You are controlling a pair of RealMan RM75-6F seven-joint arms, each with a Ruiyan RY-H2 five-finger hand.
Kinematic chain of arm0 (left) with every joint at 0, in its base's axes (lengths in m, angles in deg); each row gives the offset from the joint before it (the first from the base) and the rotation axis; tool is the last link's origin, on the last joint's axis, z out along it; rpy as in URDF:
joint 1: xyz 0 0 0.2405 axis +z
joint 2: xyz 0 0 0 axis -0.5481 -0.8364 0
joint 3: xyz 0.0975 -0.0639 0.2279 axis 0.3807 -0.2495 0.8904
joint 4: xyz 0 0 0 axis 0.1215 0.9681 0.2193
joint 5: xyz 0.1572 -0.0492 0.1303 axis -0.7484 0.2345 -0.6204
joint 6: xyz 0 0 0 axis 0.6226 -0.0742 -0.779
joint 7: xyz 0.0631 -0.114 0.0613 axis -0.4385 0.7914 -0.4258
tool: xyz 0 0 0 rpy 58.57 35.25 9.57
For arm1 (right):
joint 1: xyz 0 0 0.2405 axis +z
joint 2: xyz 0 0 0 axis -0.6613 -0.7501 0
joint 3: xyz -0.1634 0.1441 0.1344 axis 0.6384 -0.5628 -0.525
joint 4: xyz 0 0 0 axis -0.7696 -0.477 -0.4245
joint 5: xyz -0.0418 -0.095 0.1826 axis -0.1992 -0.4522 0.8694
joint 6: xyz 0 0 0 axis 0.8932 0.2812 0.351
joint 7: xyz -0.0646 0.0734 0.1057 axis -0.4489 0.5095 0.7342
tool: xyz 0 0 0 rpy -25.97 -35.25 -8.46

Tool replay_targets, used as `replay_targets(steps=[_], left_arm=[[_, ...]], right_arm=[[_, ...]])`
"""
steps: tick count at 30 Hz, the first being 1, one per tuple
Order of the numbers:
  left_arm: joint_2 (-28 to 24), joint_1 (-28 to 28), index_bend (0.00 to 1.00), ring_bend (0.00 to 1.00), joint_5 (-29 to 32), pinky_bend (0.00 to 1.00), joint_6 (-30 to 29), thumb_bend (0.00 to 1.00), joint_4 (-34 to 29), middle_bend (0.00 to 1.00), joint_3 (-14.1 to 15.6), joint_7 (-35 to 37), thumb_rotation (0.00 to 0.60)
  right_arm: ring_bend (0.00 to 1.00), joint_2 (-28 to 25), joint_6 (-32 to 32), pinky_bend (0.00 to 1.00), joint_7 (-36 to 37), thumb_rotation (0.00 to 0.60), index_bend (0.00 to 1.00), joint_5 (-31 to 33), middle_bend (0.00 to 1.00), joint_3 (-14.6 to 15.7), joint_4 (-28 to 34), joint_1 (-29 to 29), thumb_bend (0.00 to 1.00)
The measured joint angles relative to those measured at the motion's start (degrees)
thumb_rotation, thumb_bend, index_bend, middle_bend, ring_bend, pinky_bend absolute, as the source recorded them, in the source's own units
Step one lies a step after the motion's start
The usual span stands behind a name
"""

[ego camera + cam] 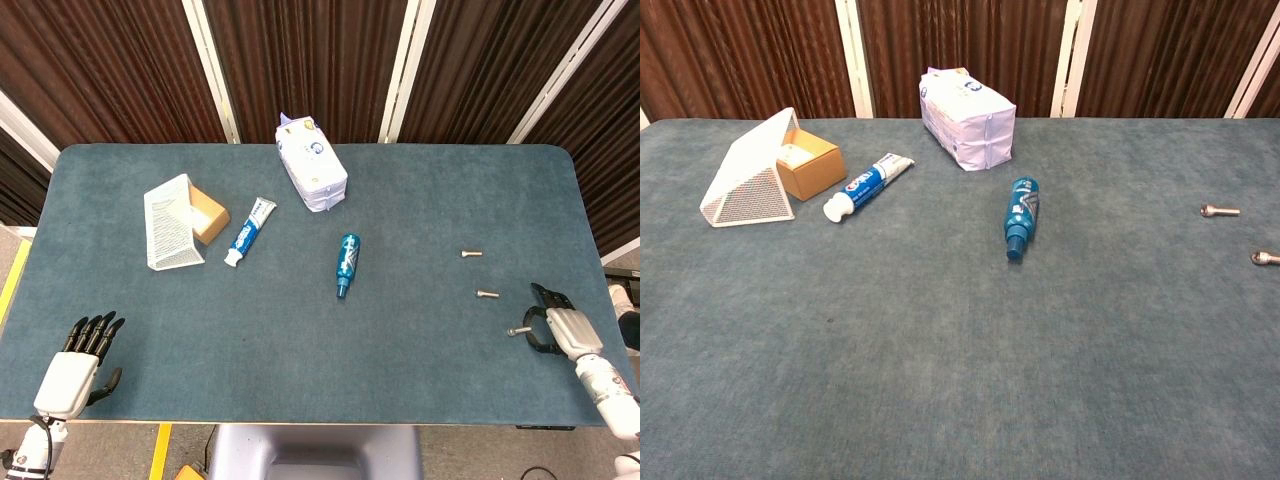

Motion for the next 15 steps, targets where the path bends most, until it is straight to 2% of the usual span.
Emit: replay_targets(steps=[15], left_arm=[[-0.09, -0.11, 0.00, 0.00, 0.12, 0.01, 0.14, 0.42, -0.17, 0.00, 0.05, 0.12, 0.600]], right_arm=[[0.00, 0.01, 0.74, 0.00, -0.67, 0.600, 0.64, 0.25, 0.04, -0.10, 0.08, 0.09, 0.50]])
